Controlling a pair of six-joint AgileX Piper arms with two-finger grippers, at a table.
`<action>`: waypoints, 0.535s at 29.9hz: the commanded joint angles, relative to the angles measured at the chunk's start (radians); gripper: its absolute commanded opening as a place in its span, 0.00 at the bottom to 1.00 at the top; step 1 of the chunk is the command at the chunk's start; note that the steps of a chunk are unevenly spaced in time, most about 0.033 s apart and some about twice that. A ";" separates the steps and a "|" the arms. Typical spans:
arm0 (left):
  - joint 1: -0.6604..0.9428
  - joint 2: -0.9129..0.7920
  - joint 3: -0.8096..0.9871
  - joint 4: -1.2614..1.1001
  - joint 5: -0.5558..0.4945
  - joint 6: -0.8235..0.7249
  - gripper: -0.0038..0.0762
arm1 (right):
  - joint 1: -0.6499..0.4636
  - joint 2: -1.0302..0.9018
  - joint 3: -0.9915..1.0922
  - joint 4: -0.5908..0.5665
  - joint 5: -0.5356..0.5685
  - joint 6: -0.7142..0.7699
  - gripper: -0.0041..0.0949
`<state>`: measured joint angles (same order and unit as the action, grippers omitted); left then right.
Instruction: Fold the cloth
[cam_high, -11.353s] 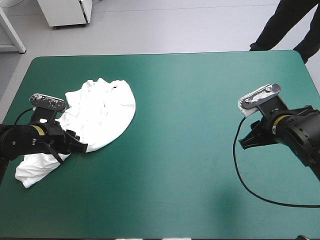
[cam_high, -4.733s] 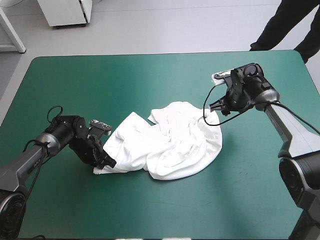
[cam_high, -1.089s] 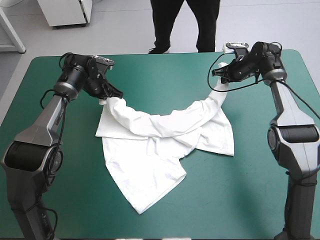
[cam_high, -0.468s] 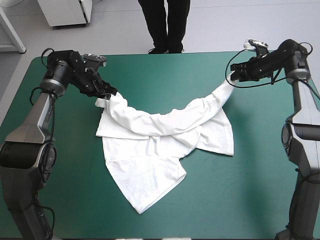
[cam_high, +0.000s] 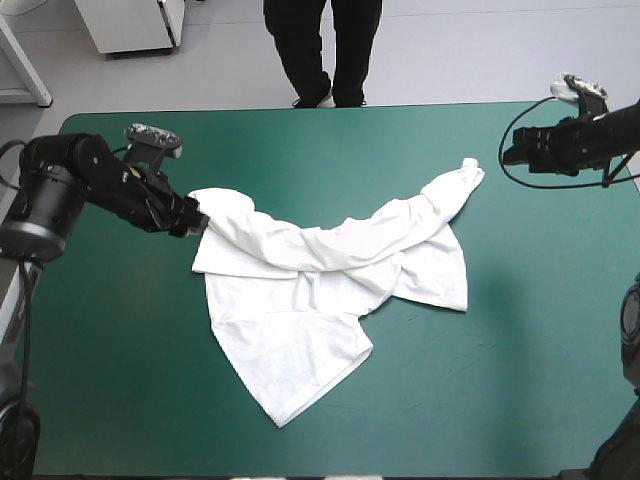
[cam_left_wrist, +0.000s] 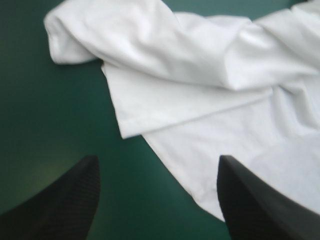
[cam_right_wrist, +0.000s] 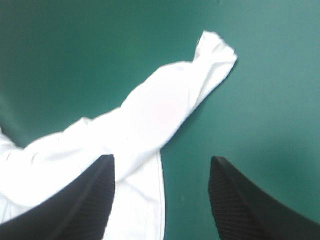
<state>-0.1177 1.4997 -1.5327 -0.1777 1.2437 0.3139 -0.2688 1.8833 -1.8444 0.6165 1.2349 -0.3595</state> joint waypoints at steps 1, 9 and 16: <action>-0.019 -0.131 0.120 -0.008 0.013 -0.027 0.66 | 0.033 -0.183 0.135 -0.010 -0.002 -0.025 0.56; -0.024 -0.219 0.404 -0.020 -0.106 -0.039 0.66 | 0.213 -0.432 0.406 -0.263 -0.056 0.023 0.54; -0.082 -0.181 0.485 -0.011 -0.153 -0.037 0.66 | 0.341 -0.512 0.525 -0.470 -0.088 0.136 0.54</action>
<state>-0.1763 1.3227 -1.0320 -0.1757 1.1233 0.2846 0.0401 1.4169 -1.3252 0.2233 1.1884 -0.2673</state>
